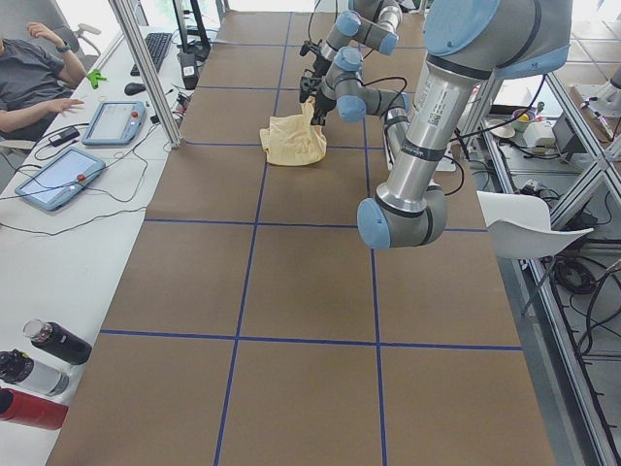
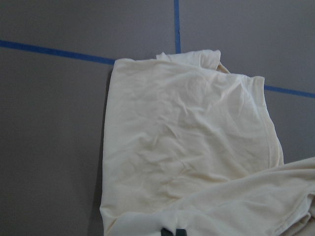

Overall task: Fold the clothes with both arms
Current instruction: 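Lift the near edge with both grippers and fold it toward the far edge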

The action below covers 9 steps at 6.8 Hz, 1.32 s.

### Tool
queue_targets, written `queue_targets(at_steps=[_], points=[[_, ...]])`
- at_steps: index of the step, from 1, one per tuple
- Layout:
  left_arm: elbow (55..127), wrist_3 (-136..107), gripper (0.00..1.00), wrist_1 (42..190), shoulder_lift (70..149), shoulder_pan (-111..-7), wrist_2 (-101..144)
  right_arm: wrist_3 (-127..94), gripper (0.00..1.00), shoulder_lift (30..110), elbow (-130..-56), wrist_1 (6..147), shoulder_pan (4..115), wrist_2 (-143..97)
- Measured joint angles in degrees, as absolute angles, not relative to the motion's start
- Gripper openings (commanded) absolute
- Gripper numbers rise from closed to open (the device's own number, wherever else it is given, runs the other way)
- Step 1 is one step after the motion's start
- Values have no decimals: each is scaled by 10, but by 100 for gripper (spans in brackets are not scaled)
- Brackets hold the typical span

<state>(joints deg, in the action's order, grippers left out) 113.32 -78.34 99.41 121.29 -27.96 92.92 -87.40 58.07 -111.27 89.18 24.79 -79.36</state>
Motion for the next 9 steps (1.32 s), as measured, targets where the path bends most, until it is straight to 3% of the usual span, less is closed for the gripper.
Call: queue_targets(at_steps=[6,7,8,9], points=[[920,-729,0,1075,1291,-347,933,-816,0,472,-910,871,323,-826],[902,-725,0,1087,1294,-347,933,-807,17,464,-873,837,325,-827],[893,-723,99,1093,1296,-348,933,-798,99,453,-836,803,326,-828],[888,-720,100,1102,1295,-347,933,-790,100,443,-814,786,329,-829]])
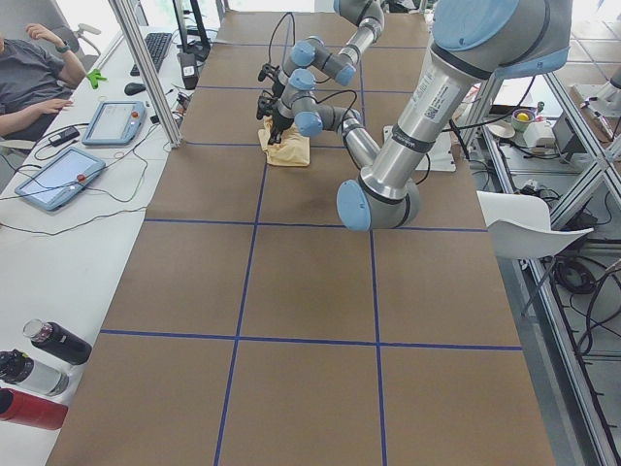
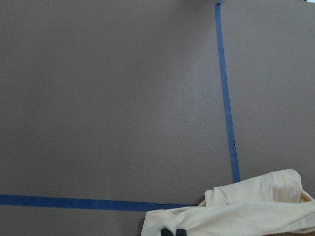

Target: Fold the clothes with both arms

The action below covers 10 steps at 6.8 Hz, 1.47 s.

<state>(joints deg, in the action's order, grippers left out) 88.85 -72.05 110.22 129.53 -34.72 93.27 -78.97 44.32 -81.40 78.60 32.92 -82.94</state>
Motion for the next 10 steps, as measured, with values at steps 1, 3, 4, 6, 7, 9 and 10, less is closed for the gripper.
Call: queue_targets(at_steps=[1,3,4,6,7,9,10], points=[[887,-714,100,1115,1294,-347,933,-776,100,435,-804,780,342,-852],[908,-664,100,1121,1286,-362,962,-721,100,424,-799,782,402,-960],[940,-627,100,1116,1265,-378,990,-688,100,425,-801,787,437,-1015],[1045,-519,100,1045,1210,-422,1032,-617,100,457,-854,832,491,-1093],[1104,-442,100,989,1175,-455,1042,-547,100,507,-923,879,527,-1129],[1151,-254,100,950,1087,-567,1105,-362,100,653,-1049,938,627,-1218],[1150,-172,100,948,1044,-641,1154,-255,100,727,-1072,944,687,-1266]])
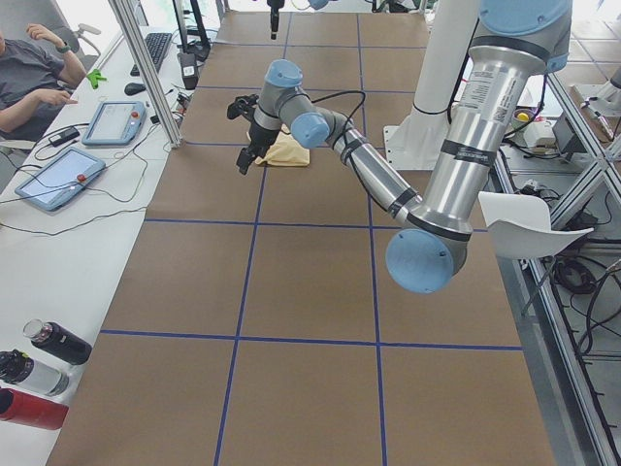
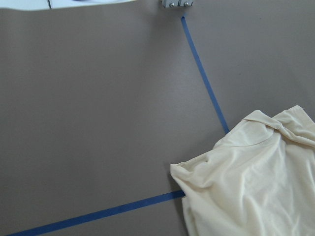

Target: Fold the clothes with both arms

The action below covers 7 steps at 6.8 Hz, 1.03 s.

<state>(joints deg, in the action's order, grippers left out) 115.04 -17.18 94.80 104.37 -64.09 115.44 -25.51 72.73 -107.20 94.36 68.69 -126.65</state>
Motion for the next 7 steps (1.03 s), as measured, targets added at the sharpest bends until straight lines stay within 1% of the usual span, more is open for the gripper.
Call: queue_targets(at_steps=[2,4,5,6,7], points=[[1119,-46,100,947,976,-758,1211,-83,100,859,-1079,945,793,-1309],[1042,68,100,947,940,-847,1240,-24,100,970,-1077,943,848,-1310],[990,103,100,954,928,-882,1256,-12,100,1008,-1073,942,861,-1310],[959,144,100,969,913,-914,1264,-3,100,1023,-1072,942,866,-1312],[944,181,100,980,903,-942,1272,1,100,1026,-1071,942,868,-1315]])
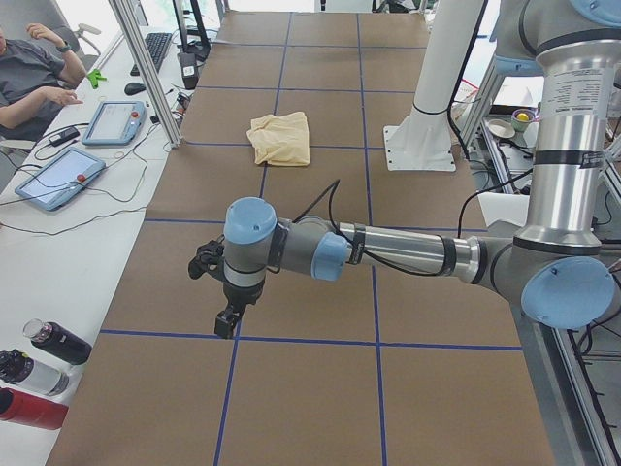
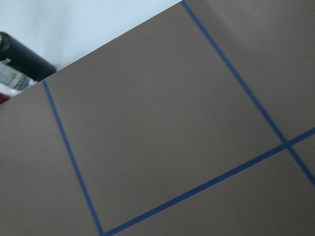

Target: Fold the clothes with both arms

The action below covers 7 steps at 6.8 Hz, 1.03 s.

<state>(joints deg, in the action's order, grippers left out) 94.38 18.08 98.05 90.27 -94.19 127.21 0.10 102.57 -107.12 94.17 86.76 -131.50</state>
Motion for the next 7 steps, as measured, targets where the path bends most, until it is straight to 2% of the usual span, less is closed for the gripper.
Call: queue_targets(at_steps=[7], points=[[930,162,100,902,886,-954,1351,0,100,1022,-1078,940,868,-1315]])
